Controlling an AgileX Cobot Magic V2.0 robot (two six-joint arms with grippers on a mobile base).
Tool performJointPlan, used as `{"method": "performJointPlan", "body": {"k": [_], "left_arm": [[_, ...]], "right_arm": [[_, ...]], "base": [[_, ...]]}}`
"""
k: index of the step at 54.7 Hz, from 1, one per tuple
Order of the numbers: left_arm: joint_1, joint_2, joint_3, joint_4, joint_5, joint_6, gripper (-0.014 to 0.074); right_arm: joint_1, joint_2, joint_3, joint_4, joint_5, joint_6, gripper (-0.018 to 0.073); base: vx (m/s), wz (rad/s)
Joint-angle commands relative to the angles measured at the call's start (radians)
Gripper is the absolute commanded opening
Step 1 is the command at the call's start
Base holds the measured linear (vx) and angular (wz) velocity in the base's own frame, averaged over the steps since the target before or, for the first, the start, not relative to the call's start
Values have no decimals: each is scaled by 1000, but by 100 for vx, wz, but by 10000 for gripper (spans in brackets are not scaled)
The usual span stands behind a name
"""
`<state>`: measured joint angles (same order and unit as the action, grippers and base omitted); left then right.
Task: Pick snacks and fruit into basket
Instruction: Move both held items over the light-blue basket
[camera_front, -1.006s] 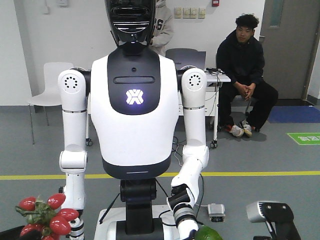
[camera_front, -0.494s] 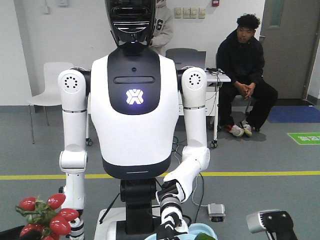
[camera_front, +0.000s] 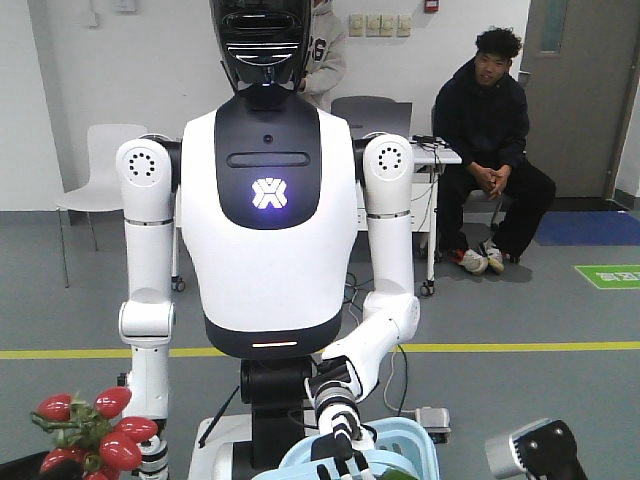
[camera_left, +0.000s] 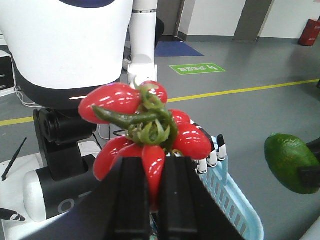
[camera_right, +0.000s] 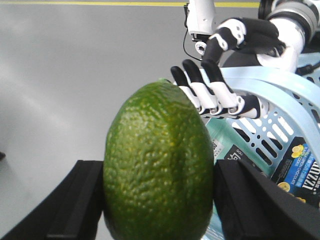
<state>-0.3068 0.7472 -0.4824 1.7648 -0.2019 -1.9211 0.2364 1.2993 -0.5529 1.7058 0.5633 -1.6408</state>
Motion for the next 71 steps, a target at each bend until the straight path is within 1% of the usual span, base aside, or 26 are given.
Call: {"method": "performJointPlan", "body": {"k": [1, 13, 21, 29, 36, 43, 48, 57, 63, 71], "left_arm": [[-4, -7, -32, 49, 26, 1, 3], [-4, -7, -32, 49, 26, 1, 3], [-4, -7, -32, 49, 27, 1, 3], [-4, -2, -32, 30, 16, -8, 3], [-4, 21, -32, 22, -47, -8, 3], [-4, 84, -32, 22, -98, -8, 3], [-4, 146, -32, 14, -134, -8, 3], [-4, 257, -32, 13, -163, -8, 3], [-4, 324, -32, 12, -191, -8, 3], [-4, 384, -32, 12, -236, -7, 3]], "right_arm": [[-2, -10, -26, 32, 58, -77, -10], [-2, 83, -26, 33, 57, -160, -10], [-2, 165, -26, 52, 59, -250, -10], [-2, 225, -27, 66, 68, -260, -10], [-2, 251, -27, 66, 74, -260, -10], [-2, 253, -27, 66, 75, -268, -10], [-2, 253, -27, 66, 75, -308, -10], [-2, 253, -29, 67, 74, -362, -10], [-2, 253, -29, 67, 65, -373, -10], [-2, 253, -29, 67, 42, -453, -10]], "base": [[0, 0], [0, 0], [0, 0], [0, 0], [0, 0], [0, 0], [0, 0], [0, 0], [0, 0], [0, 0]]}}
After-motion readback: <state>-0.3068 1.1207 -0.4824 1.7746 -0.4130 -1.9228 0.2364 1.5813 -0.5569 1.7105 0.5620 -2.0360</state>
